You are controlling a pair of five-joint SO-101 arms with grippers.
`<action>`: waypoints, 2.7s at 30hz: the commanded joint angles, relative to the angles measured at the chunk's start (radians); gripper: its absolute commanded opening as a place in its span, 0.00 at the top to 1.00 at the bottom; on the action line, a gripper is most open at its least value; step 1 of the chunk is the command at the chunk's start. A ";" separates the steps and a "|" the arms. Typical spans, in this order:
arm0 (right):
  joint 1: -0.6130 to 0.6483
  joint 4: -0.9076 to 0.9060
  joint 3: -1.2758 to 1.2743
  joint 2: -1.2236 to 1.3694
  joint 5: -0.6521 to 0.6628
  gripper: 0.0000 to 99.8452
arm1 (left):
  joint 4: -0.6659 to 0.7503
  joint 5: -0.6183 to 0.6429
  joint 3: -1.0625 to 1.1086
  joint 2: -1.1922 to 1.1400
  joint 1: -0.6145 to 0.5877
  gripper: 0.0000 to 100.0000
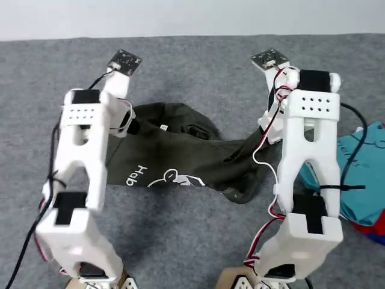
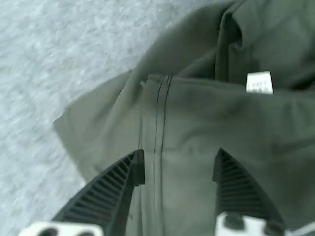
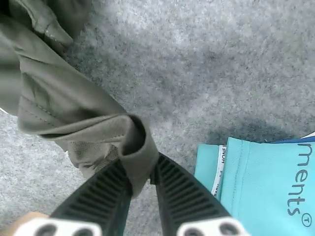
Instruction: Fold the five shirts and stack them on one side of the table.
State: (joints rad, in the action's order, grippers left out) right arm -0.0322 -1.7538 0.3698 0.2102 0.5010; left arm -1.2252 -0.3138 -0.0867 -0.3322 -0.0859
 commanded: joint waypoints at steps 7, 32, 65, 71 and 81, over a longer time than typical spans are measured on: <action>0.031 -0.036 0.006 -0.067 0.003 0.99 | -0.169 0.041 -0.568 -0.413 0.005 0.75; 0.036 -0.036 0.008 -0.298 0.008 0.99 | -0.531 0.052 -1.265 -0.422 -0.029 1.00; -0.096 0.390 0.095 -0.990 0.132 0.99 | -0.526 0.130 -1.145 0.552 -0.006 1.00; -0.096 0.410 0.095 -1.061 0.213 0.99 | -0.526 0.097 -1.147 0.655 -0.006 1.00; -0.099 0.410 0.095 -1.230 0.307 0.99 | -0.526 0.063 -1.145 0.865 -0.006 1.00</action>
State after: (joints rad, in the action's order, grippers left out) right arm -0.1135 -1.3656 0.4235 -0.9881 0.7679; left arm -1.7346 -0.2432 -1.2436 0.5010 -0.0905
